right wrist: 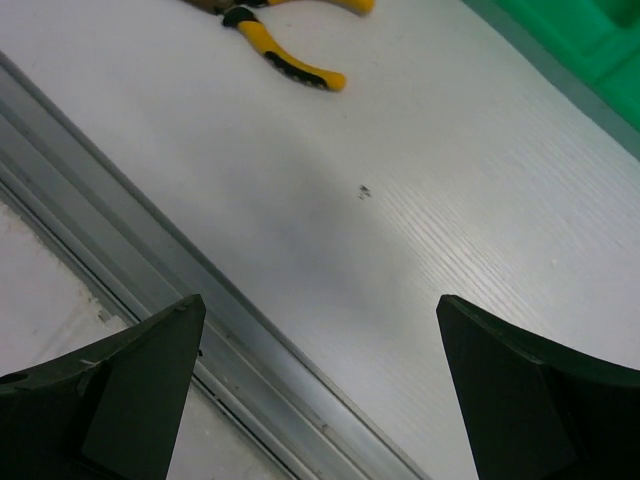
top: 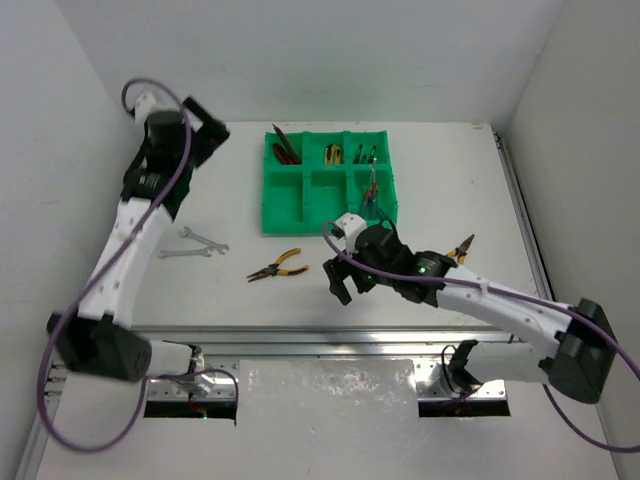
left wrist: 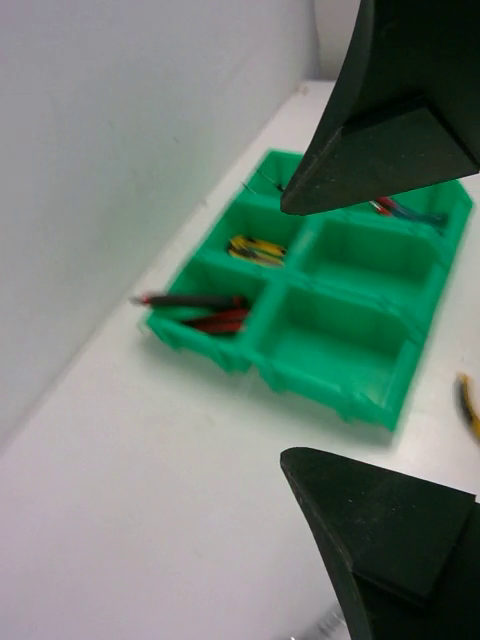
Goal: Sort the tools into containers
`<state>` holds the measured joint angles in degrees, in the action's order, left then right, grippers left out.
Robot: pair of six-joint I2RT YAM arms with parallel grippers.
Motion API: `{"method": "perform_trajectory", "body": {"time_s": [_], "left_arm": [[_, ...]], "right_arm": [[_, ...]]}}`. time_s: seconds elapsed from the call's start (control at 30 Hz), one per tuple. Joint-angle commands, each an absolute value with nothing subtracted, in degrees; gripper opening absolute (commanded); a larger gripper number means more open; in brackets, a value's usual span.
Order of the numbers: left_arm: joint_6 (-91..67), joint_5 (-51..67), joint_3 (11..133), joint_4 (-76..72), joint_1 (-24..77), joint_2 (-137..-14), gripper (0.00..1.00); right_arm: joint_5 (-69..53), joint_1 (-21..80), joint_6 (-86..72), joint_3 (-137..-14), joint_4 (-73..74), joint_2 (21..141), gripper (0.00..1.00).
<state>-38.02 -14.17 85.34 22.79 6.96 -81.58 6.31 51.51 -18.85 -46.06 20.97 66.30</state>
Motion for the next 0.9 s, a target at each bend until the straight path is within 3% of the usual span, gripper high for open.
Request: {"method": "perform_trajectory", "body": {"time_s": [0.0,0.13,0.27,0.4,0.47,0.6,0.7,0.87], "left_arm": [[-40.0,-17.0,70.3,26.6,6.9,-68.2,1.0],[-37.5,-19.3,58.9,28.6,6.8,-51.4,1.0],[-31.7,-21.5,60.7,37.7,6.8,-47.7,1.0],[-26.1,-30.1,61.3,43.1,6.8,-44.2,1.0],[-23.6,-32.6,58.3,41.7,6.8,-40.1,1.0],[-23.6,-27.8,47.3,34.5,6.8,-32.9,1.0],[-23.6,-26.5,48.1,35.0,6.8,-33.3,1.0],[-22.4,-22.9,47.1,33.2,6.8,-35.5,1.0]], "right_arm": [[-4.1,51.2,-11.7,-50.4,16.1,72.0,0.99],[-9.0,51.4,-3.9,-59.1,20.0,83.4,0.99],[-7.4,51.2,-1.3,-63.3,19.4,93.5,0.99],[-8.0,51.3,4.3,-73.1,26.2,104.0,0.84],[-7.2,51.4,6.5,-77.4,28.2,107.1,0.83],[-8.1,51.4,13.9,-83.7,30.0,113.8,0.82],[-9.5,51.3,19.7,-86.9,31.6,117.1,0.82],[-9.6,51.3,22.2,-97.3,37.3,125.0,0.66]]}}
